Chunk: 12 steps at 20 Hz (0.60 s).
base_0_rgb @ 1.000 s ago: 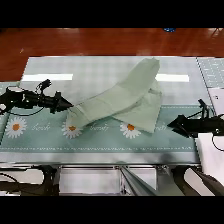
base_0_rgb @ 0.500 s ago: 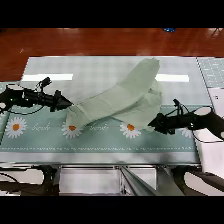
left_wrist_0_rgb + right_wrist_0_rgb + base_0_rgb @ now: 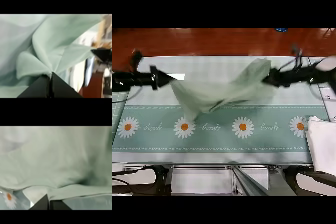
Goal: Fold the shirts.
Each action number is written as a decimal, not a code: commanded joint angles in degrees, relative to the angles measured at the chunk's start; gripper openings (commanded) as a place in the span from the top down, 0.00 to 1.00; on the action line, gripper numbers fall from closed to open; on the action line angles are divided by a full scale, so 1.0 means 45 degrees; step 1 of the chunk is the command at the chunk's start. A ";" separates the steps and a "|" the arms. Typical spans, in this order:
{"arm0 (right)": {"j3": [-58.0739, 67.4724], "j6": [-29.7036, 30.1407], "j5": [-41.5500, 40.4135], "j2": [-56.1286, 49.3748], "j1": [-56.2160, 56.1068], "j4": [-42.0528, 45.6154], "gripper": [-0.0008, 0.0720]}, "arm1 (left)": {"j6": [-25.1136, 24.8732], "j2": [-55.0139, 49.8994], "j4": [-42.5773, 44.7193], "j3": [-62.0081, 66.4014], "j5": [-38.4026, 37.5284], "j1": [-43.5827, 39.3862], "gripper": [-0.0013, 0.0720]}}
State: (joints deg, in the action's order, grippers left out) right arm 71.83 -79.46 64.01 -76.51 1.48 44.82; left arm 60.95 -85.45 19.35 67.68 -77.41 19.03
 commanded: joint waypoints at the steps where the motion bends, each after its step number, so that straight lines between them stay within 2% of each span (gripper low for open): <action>1: 0.5571 -0.0996 0.1273 0.0248 0.0495 0.1103 0.96 | 0.0000 0.1375 -0.3677 0.2691 0.0967 0.0923 0.96; 4: 0.9704 -0.1243 0.2069 0.0695 0.0865 0.1773 0.96 | 0.0573 0.2851 -0.3774 0.5153 0.2618 0.1875 0.96; 6: 1.1011 -0.1307 0.1996 0.1496 0.0933 0.2312 0.96 | 0.0889 0.3701 -0.3245 0.6543 0.2759 0.2603 0.96; 12: 1.0822 -0.1307 0.2623 0.5270 0.0928 0.4405 0.96 | 0.3274 0.7213 0.2735 0.8267 0.2244 0.3993 0.96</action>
State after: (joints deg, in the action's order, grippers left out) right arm 119.39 -85.01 73.93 -59.83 5.50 59.40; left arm 69.91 -60.49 18.50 101.65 -67.31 34.54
